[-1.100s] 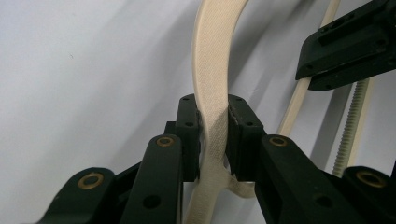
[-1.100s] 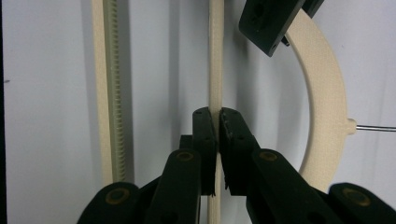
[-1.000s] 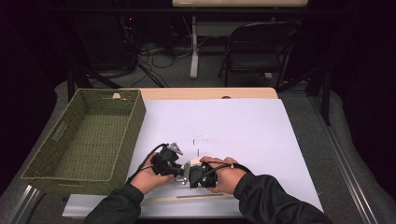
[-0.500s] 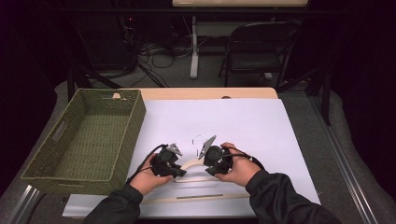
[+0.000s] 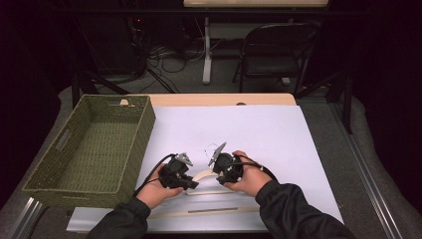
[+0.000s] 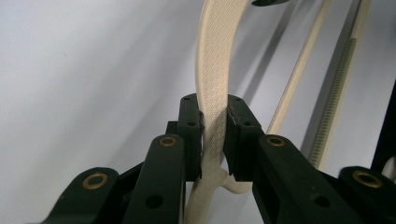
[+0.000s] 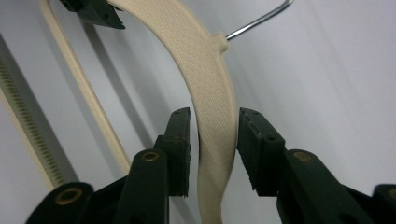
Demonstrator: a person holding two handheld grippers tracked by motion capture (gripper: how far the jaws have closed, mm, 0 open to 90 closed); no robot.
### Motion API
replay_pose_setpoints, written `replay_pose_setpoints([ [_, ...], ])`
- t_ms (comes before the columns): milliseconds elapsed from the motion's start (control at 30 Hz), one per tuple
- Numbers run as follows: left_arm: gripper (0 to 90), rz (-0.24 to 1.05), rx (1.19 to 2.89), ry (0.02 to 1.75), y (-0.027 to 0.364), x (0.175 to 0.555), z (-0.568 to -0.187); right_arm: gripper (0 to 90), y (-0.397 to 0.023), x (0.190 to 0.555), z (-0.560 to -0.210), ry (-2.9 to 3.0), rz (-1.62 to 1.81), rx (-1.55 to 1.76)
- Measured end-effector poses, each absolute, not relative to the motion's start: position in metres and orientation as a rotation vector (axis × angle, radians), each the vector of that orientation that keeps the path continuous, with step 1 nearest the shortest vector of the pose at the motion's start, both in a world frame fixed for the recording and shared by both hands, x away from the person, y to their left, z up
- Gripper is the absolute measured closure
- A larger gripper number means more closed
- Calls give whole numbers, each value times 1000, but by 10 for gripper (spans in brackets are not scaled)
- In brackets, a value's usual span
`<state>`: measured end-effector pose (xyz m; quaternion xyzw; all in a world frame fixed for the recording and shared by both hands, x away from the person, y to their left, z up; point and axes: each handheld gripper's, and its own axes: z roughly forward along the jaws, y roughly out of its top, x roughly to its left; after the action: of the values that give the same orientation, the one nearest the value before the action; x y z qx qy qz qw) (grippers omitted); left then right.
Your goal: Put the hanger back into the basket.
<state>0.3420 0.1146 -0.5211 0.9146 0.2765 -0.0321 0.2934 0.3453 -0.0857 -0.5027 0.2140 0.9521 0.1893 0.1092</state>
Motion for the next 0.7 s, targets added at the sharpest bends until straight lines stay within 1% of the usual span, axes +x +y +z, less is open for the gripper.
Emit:
replay_pose_setpoints([
  [67,785,-84,2433,734,115,341,-519,719,-83,344,-502,2791,557,604],
  [167,777,-87,2424,728,118,339,-516,725,-82,342,-499,2783,564,586],
  [200,756,-103,2412,723,119,338,-515,726,-82,341,-499,2778,567,564],
  [233,703,-124,2403,700,120,338,-513,728,-82,339,-497,2773,568,554],
  [267,639,-113,2408,689,120,336,-512,729,-82,337,-496,2761,572,523],
  [333,597,-106,2425,667,121,334,-509,730,-82,334,-495,2751,580,505],
  [400,550,-138,2429,656,123,333,-508,731,-82,330,-492,2737,594,476],
  [433,539,-146,2445,651,124,332,-507,731,-83,328,-491,2732,592,462],
  [600,532,-209,2485,635,127,329,-510,734,-84,320,-486,2698,623,414],
  [700,569,-233,2508,613,127,326,-511,736,-85,317,-483,2687,640,407],
])
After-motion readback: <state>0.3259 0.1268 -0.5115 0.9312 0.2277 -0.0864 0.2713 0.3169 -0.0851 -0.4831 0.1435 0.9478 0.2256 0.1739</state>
